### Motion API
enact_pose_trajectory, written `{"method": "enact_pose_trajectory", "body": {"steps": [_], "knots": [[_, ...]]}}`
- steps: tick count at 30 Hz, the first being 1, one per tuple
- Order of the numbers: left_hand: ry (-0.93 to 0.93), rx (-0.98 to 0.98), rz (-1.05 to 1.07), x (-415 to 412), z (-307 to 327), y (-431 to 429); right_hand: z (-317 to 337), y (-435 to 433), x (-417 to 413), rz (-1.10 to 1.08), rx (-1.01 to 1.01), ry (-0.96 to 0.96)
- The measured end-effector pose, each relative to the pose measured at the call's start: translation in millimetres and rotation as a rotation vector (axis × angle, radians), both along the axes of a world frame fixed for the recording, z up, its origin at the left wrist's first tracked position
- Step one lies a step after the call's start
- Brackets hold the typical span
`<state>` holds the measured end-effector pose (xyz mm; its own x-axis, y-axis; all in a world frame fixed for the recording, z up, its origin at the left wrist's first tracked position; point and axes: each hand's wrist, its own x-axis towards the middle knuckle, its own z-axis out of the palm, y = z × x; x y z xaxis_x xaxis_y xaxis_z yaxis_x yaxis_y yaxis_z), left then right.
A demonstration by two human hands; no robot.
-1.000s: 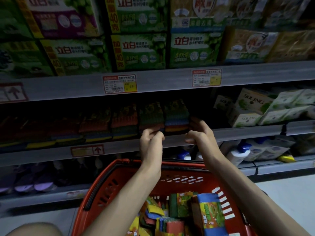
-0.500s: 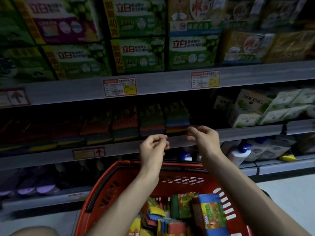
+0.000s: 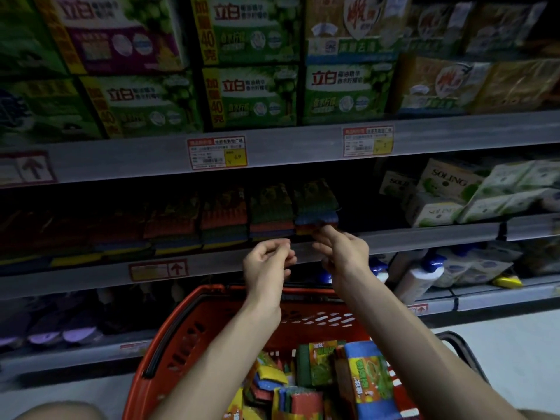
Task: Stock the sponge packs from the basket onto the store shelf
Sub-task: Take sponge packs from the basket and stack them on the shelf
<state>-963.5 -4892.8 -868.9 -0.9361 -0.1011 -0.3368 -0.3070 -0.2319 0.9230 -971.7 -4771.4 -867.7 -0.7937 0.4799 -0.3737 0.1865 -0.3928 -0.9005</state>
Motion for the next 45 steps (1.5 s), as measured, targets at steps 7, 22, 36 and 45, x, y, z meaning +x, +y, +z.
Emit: {"method": "enact_pose_trajectory", "body": {"steps": [7,22,36,45], "knots": [[0.000,0.003,0.019,-4.0,-2.3,-2.1,-1.3,-9.4,-7.0,-0.024,-0.051,-0.022],[-0.072,0.032,0.064,-13.7,-2.9,3.5,1.2,-1.7,-5.8,-0.027,-0.055,-0.032],[-0.228,0.136,0.293,-29.7,7.4,5.1,2.4,-0.4,-4.3,0.014,-0.010,-0.019],[-0.248,0.165,0.309,-34.2,11.9,3.4,0.0,2.2,-5.3,0.043,-0.041,-0.008]]}}
